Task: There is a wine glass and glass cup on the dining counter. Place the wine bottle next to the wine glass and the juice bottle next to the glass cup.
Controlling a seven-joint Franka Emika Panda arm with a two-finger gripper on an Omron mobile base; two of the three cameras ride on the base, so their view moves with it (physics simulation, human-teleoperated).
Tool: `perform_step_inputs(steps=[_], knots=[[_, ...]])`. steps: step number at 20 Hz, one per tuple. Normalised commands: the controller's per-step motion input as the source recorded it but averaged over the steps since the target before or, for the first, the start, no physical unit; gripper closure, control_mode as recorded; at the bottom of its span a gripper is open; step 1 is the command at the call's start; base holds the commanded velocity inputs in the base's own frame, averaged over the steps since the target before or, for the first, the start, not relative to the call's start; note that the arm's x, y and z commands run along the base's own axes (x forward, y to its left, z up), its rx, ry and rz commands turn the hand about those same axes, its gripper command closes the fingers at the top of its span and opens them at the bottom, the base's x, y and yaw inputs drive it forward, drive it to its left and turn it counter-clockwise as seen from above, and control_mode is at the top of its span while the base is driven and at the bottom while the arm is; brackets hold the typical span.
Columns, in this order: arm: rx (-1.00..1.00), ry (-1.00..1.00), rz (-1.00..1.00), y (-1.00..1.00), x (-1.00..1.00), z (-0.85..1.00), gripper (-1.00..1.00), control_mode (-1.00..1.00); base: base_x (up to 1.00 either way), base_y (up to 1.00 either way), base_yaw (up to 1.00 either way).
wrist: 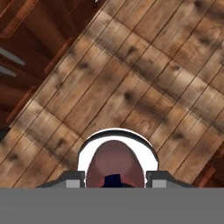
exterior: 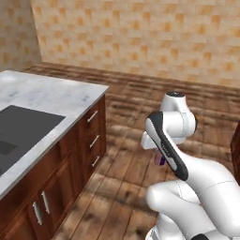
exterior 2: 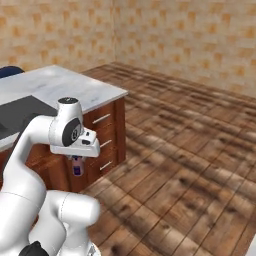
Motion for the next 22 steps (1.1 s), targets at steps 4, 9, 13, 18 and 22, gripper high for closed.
perform_step_inputs(steps=[4, 9, 13, 18, 22], knots=[[0.0, 0.0, 0.0, 0.0, 0.0, 0.0, 1.0, 1.0, 0.8, 0.0, -0.19], [0.0, 0.0, 0.0, 0.0, 0.0, 0.0, 1.0, 1.0, 0.81, 0.0, -0.17], [0.0, 0.0, 0.0, 0.0, 0.0, 0.0, 1.0, 1.0, 0.89, 0.0, -0.1], [0.0, 0.0, 0.0, 0.0, 0.0, 0.0, 1.0, 1.0, 0.94, 0.0, -0.01], [0.0, 0.0, 0.0, 0.0, 0.0, 0.0, 1.0, 1.0, 0.94, -0.01, 0.0]])
